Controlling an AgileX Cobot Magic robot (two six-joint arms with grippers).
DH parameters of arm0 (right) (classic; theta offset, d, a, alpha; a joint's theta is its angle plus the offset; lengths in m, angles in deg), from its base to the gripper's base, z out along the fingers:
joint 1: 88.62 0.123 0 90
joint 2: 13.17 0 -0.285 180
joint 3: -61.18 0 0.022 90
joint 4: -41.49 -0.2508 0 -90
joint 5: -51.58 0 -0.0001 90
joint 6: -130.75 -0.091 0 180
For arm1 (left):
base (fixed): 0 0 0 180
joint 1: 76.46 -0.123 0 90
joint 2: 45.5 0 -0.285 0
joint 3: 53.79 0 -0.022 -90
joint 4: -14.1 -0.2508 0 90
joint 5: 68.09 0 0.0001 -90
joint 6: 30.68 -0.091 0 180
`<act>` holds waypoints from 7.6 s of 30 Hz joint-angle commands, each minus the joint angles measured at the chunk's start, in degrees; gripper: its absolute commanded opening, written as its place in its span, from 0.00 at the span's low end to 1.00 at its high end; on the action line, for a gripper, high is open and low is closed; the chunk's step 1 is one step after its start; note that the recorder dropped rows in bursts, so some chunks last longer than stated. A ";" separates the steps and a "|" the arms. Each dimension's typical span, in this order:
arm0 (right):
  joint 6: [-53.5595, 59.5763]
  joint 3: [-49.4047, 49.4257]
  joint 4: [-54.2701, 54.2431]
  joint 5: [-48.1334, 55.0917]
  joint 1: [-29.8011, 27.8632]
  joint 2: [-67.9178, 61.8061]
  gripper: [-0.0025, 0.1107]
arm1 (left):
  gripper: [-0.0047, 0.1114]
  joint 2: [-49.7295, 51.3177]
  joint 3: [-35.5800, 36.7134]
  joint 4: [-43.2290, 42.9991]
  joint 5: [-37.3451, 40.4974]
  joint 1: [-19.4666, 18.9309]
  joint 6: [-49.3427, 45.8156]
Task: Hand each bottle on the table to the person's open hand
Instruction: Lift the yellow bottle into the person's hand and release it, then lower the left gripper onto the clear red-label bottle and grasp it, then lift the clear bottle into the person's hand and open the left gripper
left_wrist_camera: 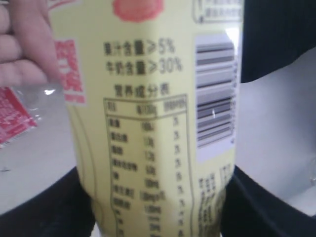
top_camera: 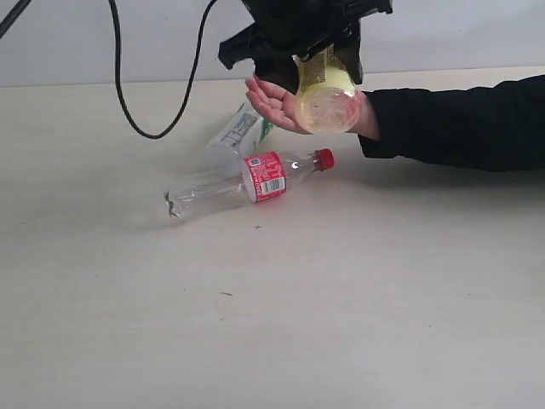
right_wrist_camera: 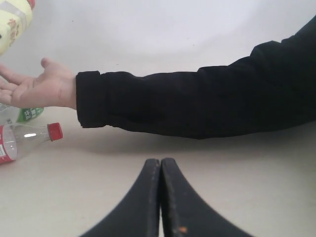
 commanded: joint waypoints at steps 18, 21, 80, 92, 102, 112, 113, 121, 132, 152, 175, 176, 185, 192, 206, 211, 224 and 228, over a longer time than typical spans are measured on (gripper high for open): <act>0.07 0.24 0.32 -0.39 -0.24 -0.13 0.02 | 0.04 5.10 -0.54 -6.31 -12.36 -2.47 12.81; 0.07 0.24 0.32 -0.39 -0.24 -0.13 0.02 | 0.04 5.93 -0.54 -6.61 -12.50 -2.47 14.58; 0.07 0.24 0.32 -0.39 -0.24 -0.13 0.02 | 0.71 -7.72 12.76 -15.10 4.07 -0.65 -45.56; 0.07 0.24 0.32 -0.39 -0.24 -0.13 0.02 | 0.71 -7.21 21.66 -19.25 -0.65 -1.10 -56.05; 0.07 0.24 0.32 -0.39 -0.24 -0.13 0.02 | 0.71 -3.77 22.03 -19.89 -6.09 -1.37 -55.09; 0.07 0.24 0.32 -0.39 -0.24 -0.13 0.02 | 0.71 0.56 22.03 -20.07 -5.88 -4.95 -54.44; 0.07 0.24 0.32 -0.57 -0.24 -0.13 0.02 | 0.71 0.87 22.03 -19.96 -5.76 -4.95 -54.83; 0.07 0.24 0.32 -0.57 -0.24 -0.13 0.02 | 0.71 3.47 22.03 -19.25 -4.97 -4.82 -55.74; 0.07 0.24 0.32 -0.57 -0.24 -0.13 0.02 | 0.71 6.51 22.03 -18.93 -6.24 -4.82 -55.89; 0.07 0.24 0.32 -0.57 -0.24 -0.13 0.02 | 0.04 5.58 22.03 -18.12 0.81 -2.43 -55.70; 0.07 0.24 0.32 -0.42 -0.24 -0.13 0.02 | 0.04 -8.37 11.54 -10.50 -14.94 2.48 12.51; 0.07 0.24 0.32 -0.42 -0.24 -0.13 0.02 | 0.04 -7.71 11.05 -7.92 -14.94 1.80 11.99; 0.07 0.24 0.32 -0.42 -0.24 -0.13 0.02 | 0.04 -0.55 10.60 13.21 -16.97 -4.80 1.01; 0.07 0.24 0.32 -0.42 -0.24 -0.13 0.02 | 0.04 0.74 10.60 10.15 -19.05 -5.84 0.86; 0.07 0.24 0.32 -0.42 -0.24 -0.13 0.02 | 0.04 3.92 10.60 9.95 -24.30 -6.62 3.95; 0.07 0.24 0.32 -0.42 -0.24 -0.13 0.02 | 0.11 3.92 10.60 10.21 -24.30 -7.26 4.51; 0.07 0.24 0.32 -0.53 -0.24 -0.13 0.02 | 0.77 3.92 10.60 10.35 -24.43 -7.26 4.51; 0.07 0.24 0.32 -0.54 -0.24 -0.13 0.02 | 0.77 3.92 10.60 10.76 -23.99 -7.26 4.28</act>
